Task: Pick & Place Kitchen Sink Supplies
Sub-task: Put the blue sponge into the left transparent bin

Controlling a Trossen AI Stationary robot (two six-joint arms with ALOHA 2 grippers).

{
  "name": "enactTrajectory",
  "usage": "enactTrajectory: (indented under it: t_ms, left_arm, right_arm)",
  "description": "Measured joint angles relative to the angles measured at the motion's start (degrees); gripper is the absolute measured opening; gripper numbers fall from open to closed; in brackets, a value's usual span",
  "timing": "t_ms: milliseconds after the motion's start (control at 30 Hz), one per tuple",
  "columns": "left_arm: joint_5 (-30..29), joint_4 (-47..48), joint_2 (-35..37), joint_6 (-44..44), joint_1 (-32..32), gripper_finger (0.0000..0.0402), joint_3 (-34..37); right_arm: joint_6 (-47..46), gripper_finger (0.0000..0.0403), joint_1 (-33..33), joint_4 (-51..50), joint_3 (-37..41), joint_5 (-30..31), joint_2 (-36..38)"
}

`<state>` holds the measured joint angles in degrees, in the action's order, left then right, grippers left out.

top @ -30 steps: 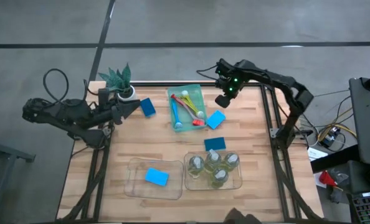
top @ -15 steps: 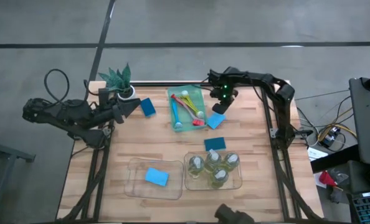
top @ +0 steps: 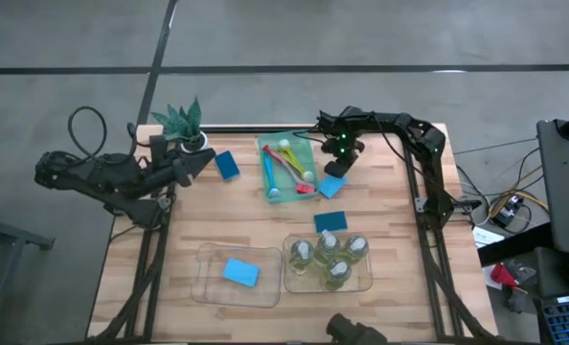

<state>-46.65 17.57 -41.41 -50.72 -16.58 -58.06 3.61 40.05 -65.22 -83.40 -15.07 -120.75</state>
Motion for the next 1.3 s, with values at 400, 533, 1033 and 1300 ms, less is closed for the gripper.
enactTrajectory:
  t_ms: [400, 533, 1033, 1300]
  left_arm:
    - [-3.07, 0.01, 0.0, 0.7, 0.04, 0.0154, 0.0]
    - [-3.13, 0.01, 0.0, 0.74, 0.04, 0.0154, 0.0]
    - [-5.74, 0.04, -0.52, 2.37, 0.09, 0.0154, 0.13]
    - [-7.72, 0.01, -2.0, 6.74, 0.1, 0.0154, 0.13]
  right_arm:
    - [-0.76, 0.0015, -0.13, 0.94, 0.15, -0.35, 0.14]
    - [-0.98, 0.0012, -0.17, -0.14, 0.2, 0.05, 0.74]
    - [-5.66, 0.0008, -0.13, -2.2, 0.26, 3.21, 16.16]
    - [-16.05, 0.0008, -0.55, 0.93, 0.26, 7.44, 29.87]
